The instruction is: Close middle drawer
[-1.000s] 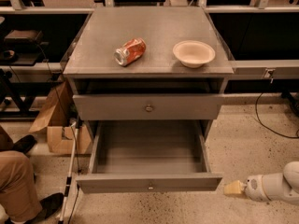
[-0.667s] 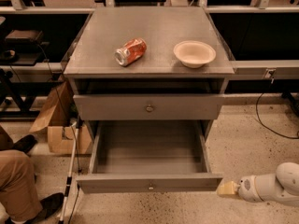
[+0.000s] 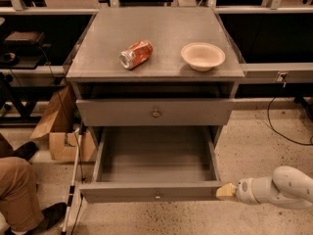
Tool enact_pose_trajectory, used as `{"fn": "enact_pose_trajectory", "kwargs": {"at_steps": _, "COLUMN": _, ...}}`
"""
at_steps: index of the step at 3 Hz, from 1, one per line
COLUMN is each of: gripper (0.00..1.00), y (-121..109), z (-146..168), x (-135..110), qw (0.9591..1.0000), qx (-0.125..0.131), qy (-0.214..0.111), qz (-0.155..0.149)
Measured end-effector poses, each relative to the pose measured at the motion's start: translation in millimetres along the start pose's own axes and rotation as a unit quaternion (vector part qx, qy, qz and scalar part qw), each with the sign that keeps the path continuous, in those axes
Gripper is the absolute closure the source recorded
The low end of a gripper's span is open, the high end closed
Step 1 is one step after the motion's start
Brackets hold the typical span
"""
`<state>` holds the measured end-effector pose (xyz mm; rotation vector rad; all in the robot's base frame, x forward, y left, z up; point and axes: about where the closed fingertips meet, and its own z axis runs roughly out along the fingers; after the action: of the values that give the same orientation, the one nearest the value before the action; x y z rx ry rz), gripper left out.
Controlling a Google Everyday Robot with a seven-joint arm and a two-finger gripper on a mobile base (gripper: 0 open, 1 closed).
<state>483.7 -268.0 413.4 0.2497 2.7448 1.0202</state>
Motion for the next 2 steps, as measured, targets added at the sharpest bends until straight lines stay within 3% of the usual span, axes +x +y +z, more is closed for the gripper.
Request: {"fn": "enact_pose_trajectory", "kwargs": {"at_steps": 2, "gripper": 1.00, "y": 4.7, "z": 12.7, "x": -18.2, "qw": 0.9999, "qx": -0.004, "qy": -0.011, "qz": 0.003}}
